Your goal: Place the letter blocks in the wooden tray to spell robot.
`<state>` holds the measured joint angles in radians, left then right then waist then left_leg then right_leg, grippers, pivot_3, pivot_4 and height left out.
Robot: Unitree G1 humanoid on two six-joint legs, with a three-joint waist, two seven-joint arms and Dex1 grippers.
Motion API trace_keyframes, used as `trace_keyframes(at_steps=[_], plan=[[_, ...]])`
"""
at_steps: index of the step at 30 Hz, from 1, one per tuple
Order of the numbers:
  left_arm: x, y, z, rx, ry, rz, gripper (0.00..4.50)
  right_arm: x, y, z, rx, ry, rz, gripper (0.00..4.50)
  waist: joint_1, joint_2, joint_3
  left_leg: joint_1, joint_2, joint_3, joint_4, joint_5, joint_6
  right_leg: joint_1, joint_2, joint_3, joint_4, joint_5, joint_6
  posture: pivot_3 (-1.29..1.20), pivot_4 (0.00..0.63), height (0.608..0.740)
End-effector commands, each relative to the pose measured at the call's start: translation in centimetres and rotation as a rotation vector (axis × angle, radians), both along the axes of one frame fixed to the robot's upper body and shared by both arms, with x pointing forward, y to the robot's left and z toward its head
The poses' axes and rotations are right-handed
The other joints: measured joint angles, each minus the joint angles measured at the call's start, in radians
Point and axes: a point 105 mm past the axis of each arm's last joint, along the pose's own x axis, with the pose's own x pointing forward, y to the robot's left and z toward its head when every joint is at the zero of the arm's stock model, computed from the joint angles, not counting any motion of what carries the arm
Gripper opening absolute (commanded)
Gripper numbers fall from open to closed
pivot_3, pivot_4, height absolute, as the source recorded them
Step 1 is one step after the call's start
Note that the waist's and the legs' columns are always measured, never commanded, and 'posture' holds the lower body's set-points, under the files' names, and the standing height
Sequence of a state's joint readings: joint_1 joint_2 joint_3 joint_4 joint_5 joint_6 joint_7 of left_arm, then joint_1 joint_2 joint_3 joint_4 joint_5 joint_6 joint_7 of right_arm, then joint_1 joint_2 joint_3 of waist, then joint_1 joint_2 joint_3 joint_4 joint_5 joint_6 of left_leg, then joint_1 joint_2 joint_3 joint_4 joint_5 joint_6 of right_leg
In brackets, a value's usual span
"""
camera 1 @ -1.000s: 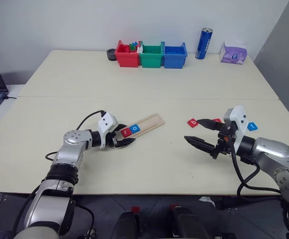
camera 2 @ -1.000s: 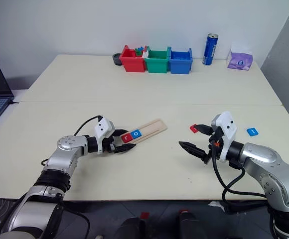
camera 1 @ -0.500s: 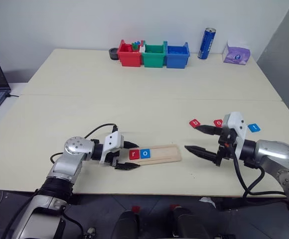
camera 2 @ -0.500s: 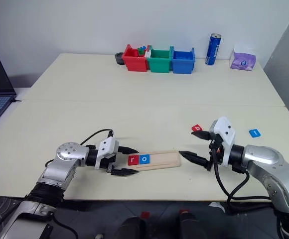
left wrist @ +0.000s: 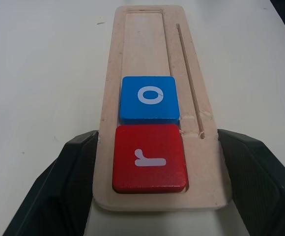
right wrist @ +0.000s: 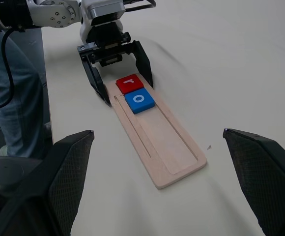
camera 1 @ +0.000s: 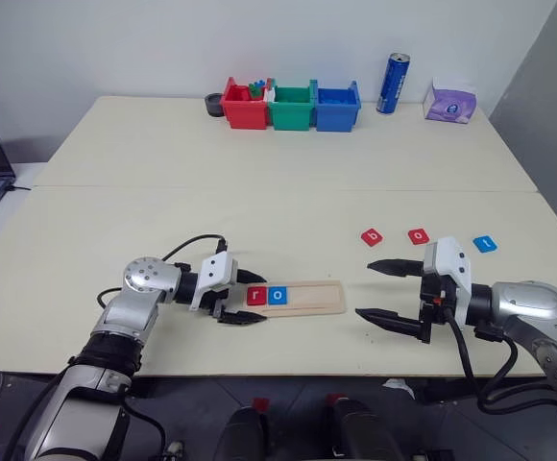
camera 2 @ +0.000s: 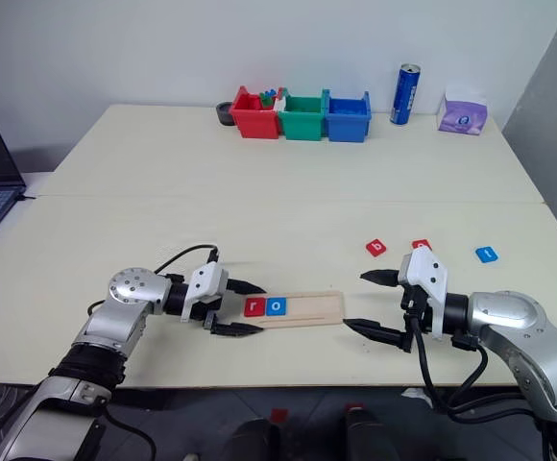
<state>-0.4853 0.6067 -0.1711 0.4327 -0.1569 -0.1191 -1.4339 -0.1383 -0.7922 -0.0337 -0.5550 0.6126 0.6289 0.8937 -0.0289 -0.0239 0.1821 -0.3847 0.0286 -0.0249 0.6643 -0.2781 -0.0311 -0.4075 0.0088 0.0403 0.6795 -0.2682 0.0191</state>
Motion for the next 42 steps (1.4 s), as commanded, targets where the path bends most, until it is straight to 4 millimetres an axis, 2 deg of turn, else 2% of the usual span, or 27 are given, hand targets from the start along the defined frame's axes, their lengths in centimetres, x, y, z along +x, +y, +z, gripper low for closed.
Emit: trace_keyframes(at_steps=[1, 6, 11, 14, 24, 31, 38, 42], plan=[[-0.4, -0.1, 0.0, 0.001, -0.007, -0.022, 3.39, -0.1, 0.4, 1.1, 0.005, -0.053, 0.027, 4.50, 0.000, 0.000, 0.000, 0.000, 0.000, 0.000, 0.000, 0.000, 0.000, 0.000, 0.000, 0.000, 0.000, 0.000, 0.000, 0.00, 0.150, 0.740], [-0.7, -0.2, -0.1, 0.002, -0.008, -0.030, 3.39, -0.1, 0.5, 1.2, 0.011, -0.049, 0.031, 4.50, 0.000, 0.000, 0.000, 0.000, 0.000, 0.000, 0.000, 0.000, 0.000, 0.000, 0.000, 0.000, 0.000, 0.000, 0.000, 0.00, 0.150, 0.740], [-0.2, -0.1, 0.0, 0.011, -0.014, -0.026, 3.39, 0.0, 0.7, 1.3, 0.016, -0.050, 0.029, 4.50, 0.000, 0.000, 0.000, 0.000, 0.000, 0.000, 0.000, 0.000, 0.000, 0.000, 0.000, 0.000, 0.000, 0.000, 0.000, 0.00, 0.150, 0.740], [0.0, 0.0, 0.0, 0.021, -0.017, -0.030, 4.42, 0.1, 0.7, 1.3, 0.017, -0.049, 0.026, 4.50, 0.000, 0.000, 0.000, 0.000, 0.000, 0.000, 0.000, 0.000, 0.000, 0.000, 0.000, 0.000, 0.000, 0.000, 0.000, 0.00, 0.150, 0.740], [0.5, 0.3, 0.3, 0.033, -0.036, -0.034, 4.47, 0.1, 0.6, 1.3, 0.019, -0.044, 0.020, 4.50, 0.000, 0.000, 0.000, 0.000, 0.000, 0.000, 0.000, 0.000, 0.000, 0.000, 0.000, 0.000, 0.000, 0.000, 0.000, 0.00, 0.150, 0.740], [-0.3, 0.3, 2.6, 0.012, 0.038, -0.084, 4.47, 0.1, 0.8, 1.5, 0.027, -0.041, 0.024, 4.50, 0.000, 0.000, 0.000, 0.000, 0.000, 0.000, 0.000, 0.000, 0.000, 0.000, 0.000, 0.000, 0.001, 0.000, 0.000, 0.00, 0.150, 0.740], [1.1, 0.7, 6.7, 0.020, -0.034, -0.065, 4.47, 0.6, 1.0, 1.9, 0.034, -0.062, 0.021, 4.50, 0.000, 0.000, 0.000, 0.000, 0.000, 0.000, 0.001, 0.000, 0.000, 0.000, 0.000, 0.000, 0.001, 0.000, 0.000, 0.00, 0.150, 0.740], [1.7, 1.2, 8.3, 0.014, -0.061, -0.032, 4.47, 1.0, 1.0, 2.1, 0.045, -0.068, 0.004, 4.50, -0.001, 0.000, 0.000, 0.000, 0.000, 0.000, 0.000, 0.000, 0.000, 0.000, 0.001, 0.000, 0.001, 0.000, 0.000, 0.00, 0.150, 0.740]])
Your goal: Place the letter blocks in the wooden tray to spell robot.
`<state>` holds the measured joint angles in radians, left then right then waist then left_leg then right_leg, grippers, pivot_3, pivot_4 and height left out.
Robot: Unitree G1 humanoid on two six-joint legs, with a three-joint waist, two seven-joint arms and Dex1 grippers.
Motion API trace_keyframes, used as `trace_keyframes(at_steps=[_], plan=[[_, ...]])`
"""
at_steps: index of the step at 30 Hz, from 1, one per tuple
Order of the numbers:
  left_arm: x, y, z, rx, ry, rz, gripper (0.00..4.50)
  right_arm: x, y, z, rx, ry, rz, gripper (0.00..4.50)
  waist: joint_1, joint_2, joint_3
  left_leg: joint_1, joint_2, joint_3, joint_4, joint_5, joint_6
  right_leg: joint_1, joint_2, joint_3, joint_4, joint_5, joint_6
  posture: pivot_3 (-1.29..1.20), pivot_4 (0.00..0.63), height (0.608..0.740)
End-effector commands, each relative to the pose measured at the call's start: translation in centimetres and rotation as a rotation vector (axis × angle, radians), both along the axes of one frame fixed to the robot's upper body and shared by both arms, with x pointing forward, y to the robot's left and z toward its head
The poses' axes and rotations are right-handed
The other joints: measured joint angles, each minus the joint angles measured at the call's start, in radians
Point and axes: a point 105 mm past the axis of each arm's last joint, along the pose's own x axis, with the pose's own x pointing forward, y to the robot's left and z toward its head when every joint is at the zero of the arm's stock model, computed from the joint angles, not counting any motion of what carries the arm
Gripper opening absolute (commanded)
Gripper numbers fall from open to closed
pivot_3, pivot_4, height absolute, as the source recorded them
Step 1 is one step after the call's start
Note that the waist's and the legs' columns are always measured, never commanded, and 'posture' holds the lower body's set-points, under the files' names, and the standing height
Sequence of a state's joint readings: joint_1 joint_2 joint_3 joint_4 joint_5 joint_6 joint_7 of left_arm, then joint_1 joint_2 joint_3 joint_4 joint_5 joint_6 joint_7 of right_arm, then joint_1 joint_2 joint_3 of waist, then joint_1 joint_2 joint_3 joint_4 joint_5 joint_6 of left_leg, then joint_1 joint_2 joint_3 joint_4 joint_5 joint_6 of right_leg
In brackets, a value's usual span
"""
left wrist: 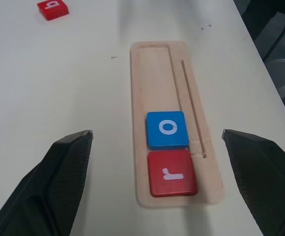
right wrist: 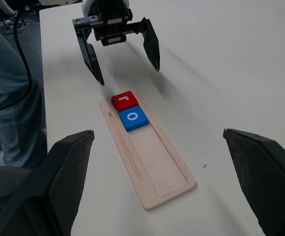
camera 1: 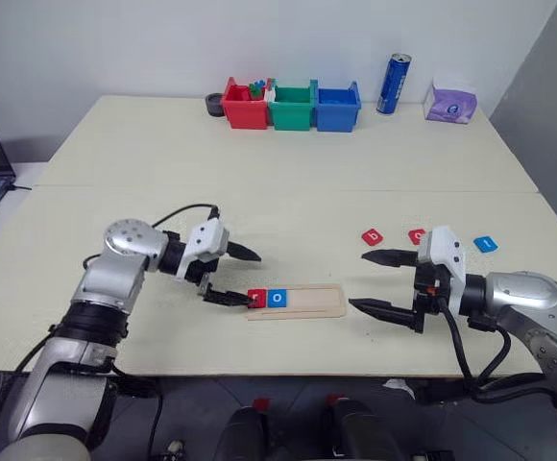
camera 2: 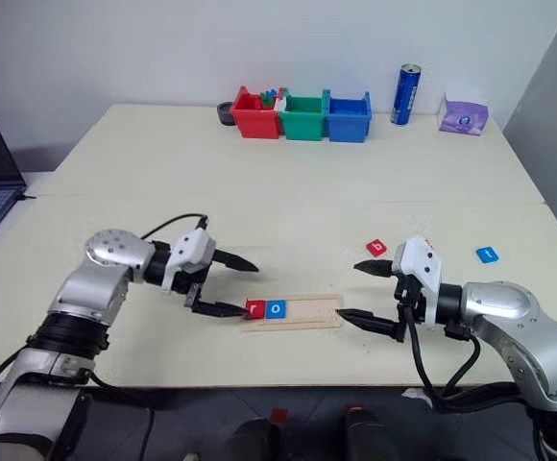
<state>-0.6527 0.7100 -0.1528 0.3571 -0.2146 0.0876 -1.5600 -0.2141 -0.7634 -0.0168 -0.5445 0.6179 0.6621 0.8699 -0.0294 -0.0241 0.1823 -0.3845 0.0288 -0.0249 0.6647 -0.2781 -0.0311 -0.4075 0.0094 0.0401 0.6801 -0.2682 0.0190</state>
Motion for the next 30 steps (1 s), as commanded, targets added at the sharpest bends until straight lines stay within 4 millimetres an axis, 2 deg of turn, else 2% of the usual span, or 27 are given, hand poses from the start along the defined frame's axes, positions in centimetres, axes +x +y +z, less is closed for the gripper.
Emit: trace_keyframes(at_steps=[1, 4, 6, 13, 17, 30], plan=[[0.8, 0.3, 2.4, -0.047, -0.086, 0.044, 4.47, 0.4, 0.1, 0.9, 0.026, -0.044, -0.015, 4.50, 0.000, 0.000, 0.000, 0.000, 0.000, 0.000, 0.000, 0.000, 0.000, 0.000, 0.000, 0.000, 0.000, 0.000, 0.000, 0.00, 0.150, 0.740], [1.5, 0.2, 2.8, -0.091, -0.132, 0.092, 4.47, 1.1, 0.1, 0.8, 0.031, -0.048, -0.053, 4.50, 0.000, 0.000, 0.000, 0.000, 0.000, 0.000, 0.000, 0.000, 0.000, 0.000, 0.000, 0.000, 0.000, 0.000, 0.000, 0.00, 0.150, 0.740], [1.8, -1.0, 3.0, -0.195, -0.169, 0.156, 4.47, 2.2, -0.1, 0.5, 0.039, -0.068, -0.137, 4.50, 0.001, 0.000, 0.000, 0.000, 0.000, 0.000, 0.000, 0.000, 0.000, 0.000, 0.000, 0.000, 0.000, 0.000, 0.000, 0.00, 0.150, 0.740], [0.5, -3.7, 2.0, -0.355, -0.151, 0.287, 4.47, 6.8, -1.6, -0.3, 0.058, -0.118, -0.489, 4.50, -0.001, 0.000, 0.000, -0.001, 0.000, -0.001, 0.000, 0.000, 0.000, -0.001, -0.001, 0.003, 0.001, 0.003, -0.005, 0.00, 0.150, 0.740], [-0.5, -5.0, 1.3, -0.375, -0.116, 0.288, 4.47, 7.8, -1.6, -1.3, 0.029, -0.110, -0.544, 4.50, 0.000, 0.000, 0.000, -0.001, 0.000, -0.001, 0.000, 0.000, 0.000, -0.001, -0.001, 0.003, 0.001, 0.003, -0.005, 0.00, 0.150, 0.740], [-0.5, -6.4, 1.2, -0.410, -0.113, 0.315, 4.47, 10.8, -1.8, -2.7, -0.003, -0.066, -0.637, 4.50, 0.000, 0.000, 0.000, 0.000, 0.000, 0.000, 0.000, 0.000, 0.000, -0.001, -0.001, 0.003, 0.001, 0.003, -0.005, 0.00, 0.150, 0.740]])
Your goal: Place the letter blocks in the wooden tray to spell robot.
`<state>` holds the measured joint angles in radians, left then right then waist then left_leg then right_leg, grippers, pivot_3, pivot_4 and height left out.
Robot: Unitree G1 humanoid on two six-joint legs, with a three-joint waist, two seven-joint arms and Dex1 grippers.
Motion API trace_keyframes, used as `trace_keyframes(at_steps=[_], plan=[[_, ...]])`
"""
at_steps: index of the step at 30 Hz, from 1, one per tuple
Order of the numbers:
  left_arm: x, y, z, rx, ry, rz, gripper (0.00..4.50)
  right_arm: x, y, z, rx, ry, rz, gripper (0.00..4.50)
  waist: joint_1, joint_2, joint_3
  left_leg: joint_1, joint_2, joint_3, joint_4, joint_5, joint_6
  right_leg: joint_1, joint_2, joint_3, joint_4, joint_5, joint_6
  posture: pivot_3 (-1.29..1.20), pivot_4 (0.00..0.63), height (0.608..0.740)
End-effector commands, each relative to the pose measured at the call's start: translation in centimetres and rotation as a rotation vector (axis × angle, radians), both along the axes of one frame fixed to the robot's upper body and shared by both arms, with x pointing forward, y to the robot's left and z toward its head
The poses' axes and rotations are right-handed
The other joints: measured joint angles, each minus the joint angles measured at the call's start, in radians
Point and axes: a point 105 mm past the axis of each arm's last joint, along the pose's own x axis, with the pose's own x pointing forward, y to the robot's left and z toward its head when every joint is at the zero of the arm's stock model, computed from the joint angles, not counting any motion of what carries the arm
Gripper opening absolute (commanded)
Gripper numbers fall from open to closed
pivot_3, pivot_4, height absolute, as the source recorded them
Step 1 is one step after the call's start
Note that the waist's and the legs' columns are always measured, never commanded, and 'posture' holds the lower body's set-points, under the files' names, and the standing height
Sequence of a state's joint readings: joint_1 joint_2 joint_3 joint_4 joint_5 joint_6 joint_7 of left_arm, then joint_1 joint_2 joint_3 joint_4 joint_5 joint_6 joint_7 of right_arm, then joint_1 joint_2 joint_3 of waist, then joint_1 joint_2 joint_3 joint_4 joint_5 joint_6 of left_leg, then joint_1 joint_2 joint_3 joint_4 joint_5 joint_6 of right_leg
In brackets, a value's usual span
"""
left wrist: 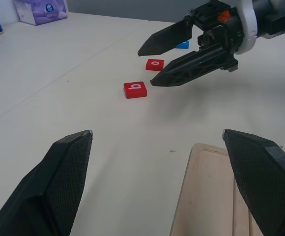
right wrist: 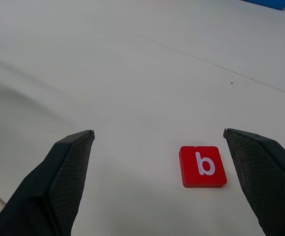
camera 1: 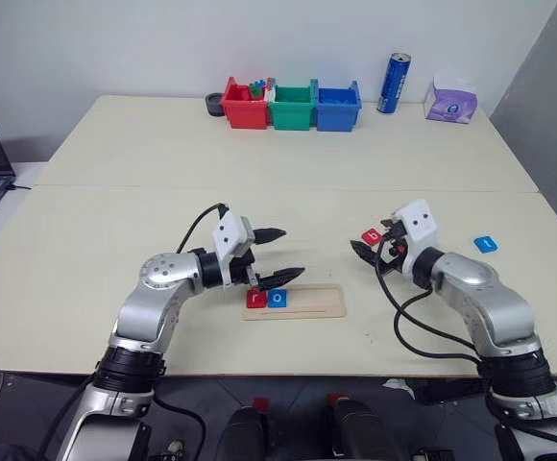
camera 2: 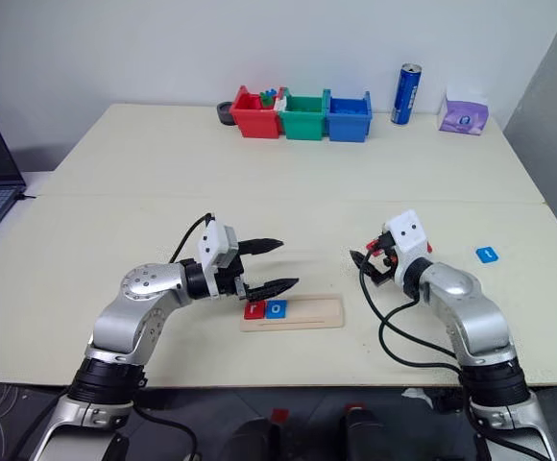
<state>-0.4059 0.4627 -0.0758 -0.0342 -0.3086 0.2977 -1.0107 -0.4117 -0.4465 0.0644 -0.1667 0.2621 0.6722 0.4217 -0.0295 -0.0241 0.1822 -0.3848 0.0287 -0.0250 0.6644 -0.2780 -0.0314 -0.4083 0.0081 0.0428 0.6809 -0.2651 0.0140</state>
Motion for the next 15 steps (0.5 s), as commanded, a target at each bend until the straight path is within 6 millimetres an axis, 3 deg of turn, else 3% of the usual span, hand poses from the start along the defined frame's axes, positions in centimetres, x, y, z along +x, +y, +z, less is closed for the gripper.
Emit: trace_keyframes(at_steps=[1, 15], plan=[[-0.3, -0.5, 1.2, -0.017, -0.050, -0.014, 4.47, 0.9, 0.1, 0.5, -0.016, -0.031, -0.022, 4.50, 0.000, 0.000, 0.000, 0.000, 0.000, 0.000, 0.000, 0.000, 0.000, 0.000, 0.000, 0.000, 0.000, 0.000, 0.000, 0.00, 0.150, 0.740], [-0.4, -0.8, 1.0, -0.010, -0.061, -0.014, 4.47, 3.2, -1.0, -1.3, 0.068, 0.067, -0.164, 4.50, 0.000, 0.000, 0.000, 0.000, 0.000, 0.000, 0.000, 0.000, 0.000, 0.000, 0.000, 0.000, 0.000, 0.000, 0.000, 0.00, 0.150, 0.740]])
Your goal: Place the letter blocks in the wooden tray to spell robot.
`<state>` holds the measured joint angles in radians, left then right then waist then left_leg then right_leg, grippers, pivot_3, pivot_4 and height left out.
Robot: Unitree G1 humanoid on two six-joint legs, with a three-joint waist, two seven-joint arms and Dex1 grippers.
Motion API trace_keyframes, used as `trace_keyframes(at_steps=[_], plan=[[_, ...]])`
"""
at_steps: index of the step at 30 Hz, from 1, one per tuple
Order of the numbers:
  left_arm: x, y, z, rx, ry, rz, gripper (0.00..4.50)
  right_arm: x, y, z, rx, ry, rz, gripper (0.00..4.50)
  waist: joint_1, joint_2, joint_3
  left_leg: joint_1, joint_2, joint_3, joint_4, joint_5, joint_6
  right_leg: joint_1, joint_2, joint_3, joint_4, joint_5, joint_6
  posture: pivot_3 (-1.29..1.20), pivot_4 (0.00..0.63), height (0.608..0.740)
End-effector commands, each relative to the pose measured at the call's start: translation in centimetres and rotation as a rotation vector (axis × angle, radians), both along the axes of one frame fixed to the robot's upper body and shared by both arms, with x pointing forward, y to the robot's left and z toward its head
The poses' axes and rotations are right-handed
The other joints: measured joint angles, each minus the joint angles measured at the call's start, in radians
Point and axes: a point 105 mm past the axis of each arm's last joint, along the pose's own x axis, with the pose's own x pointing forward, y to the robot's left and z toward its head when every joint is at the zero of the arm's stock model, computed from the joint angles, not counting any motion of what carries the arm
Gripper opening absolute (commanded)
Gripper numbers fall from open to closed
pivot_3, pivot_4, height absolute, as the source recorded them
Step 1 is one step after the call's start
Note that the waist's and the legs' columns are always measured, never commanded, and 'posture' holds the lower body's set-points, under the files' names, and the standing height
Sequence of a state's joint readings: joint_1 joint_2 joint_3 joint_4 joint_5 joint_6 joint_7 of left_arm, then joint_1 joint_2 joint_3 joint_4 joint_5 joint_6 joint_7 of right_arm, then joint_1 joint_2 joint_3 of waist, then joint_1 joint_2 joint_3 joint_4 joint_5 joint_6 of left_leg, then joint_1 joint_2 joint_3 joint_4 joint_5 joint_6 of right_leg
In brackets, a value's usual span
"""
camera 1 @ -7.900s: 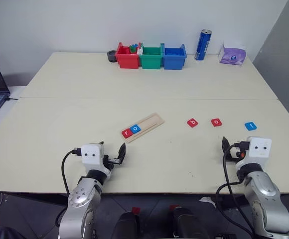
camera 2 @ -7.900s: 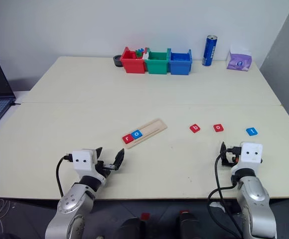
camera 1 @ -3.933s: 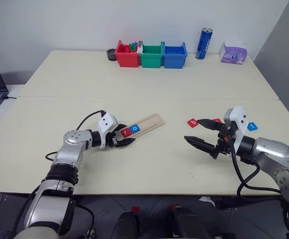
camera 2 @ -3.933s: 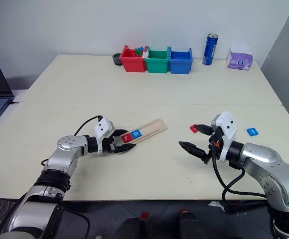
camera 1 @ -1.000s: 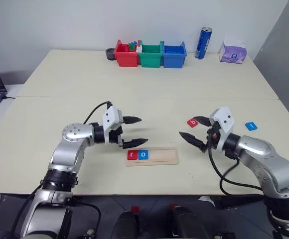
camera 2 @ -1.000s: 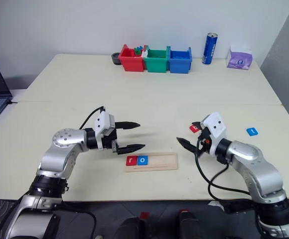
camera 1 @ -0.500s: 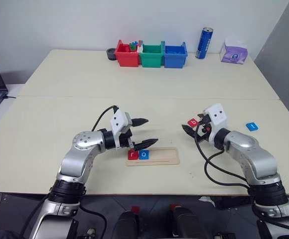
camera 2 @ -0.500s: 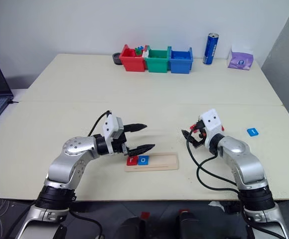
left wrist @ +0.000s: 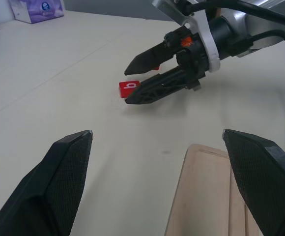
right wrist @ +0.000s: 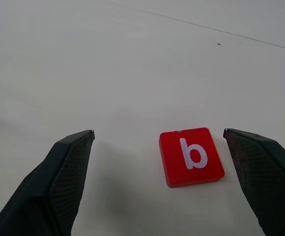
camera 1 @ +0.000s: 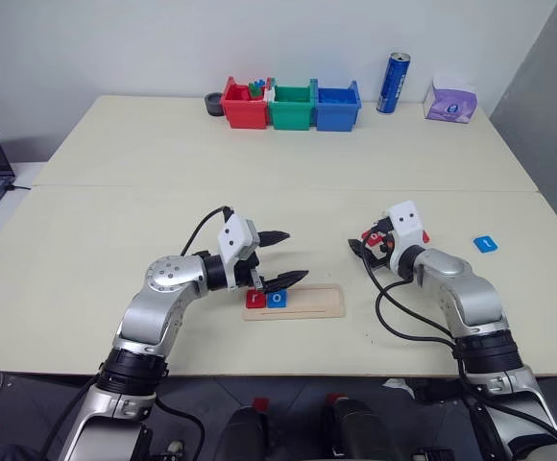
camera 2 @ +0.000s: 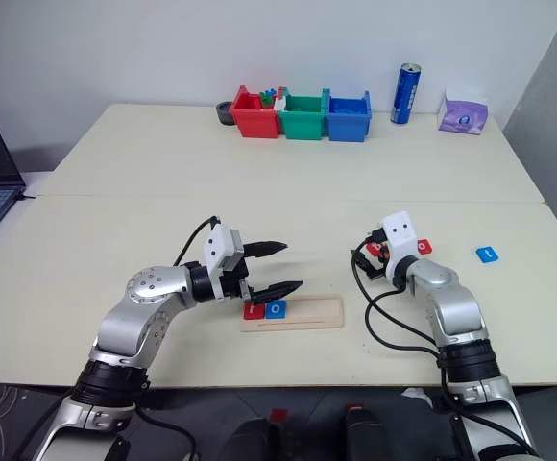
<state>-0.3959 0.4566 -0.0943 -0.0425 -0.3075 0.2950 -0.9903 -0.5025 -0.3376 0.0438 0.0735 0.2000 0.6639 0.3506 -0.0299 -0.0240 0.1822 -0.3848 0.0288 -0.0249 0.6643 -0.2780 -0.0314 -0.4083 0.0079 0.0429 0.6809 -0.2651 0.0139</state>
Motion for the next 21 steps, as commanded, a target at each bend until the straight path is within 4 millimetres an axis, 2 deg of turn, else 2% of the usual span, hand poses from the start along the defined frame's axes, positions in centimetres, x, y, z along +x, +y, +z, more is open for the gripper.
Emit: trace_keyframes(at_steps=[1, 13, 17, 21], plan=[[-0.2, -0.4, 1.4, -0.011, -0.066, -0.014, 4.47, 0.6, -0.7, 1.4, 0.038, -0.035, -0.038, 4.50, 0.000, 0.000, 0.000, 0.000, 0.000, 0.000, 0.000, 0.000, 0.000, 0.000, 0.000, 0.000, 0.000, 0.000, 0.000, 0.00, 0.150, 0.740], [0.0, -0.4, 1.4, -0.008, -0.073, -0.013, 4.47, 0.6, -1.1, 0.5, 0.059, 0.007, -0.053, 4.50, 0.000, 0.000, 0.000, 0.000, 0.000, 0.000, 0.000, 0.000, 0.000, 0.000, 0.000, 0.000, 0.000, 0.000, 0.000, 0.00, 0.150, 0.740], [0.0, -0.4, 1.4, -0.007, -0.075, -0.011, 4.50, 0.6, -0.9, 0.3, 0.047, 0.008, -0.040, 3.58, -0.001, 0.000, 0.000, 0.000, 0.000, 0.000, 0.000, 0.000, 0.000, 0.000, 0.000, 0.000, 0.000, 0.000, 0.000, 0.00, 0.150, 0.740], [0.1, -0.3, 1.5, -0.008, -0.079, -0.005, 4.50, 0.5, -0.7, -0.1, -0.011, -0.002, -0.009, 2.11, -0.001, 0.000, 0.000, 0.000, 0.000, 0.000, 0.000, 0.000, 0.000, 0.000, 0.000, 0.000, 0.000, 0.000, 0.000, 0.00, 0.150, 0.740]])
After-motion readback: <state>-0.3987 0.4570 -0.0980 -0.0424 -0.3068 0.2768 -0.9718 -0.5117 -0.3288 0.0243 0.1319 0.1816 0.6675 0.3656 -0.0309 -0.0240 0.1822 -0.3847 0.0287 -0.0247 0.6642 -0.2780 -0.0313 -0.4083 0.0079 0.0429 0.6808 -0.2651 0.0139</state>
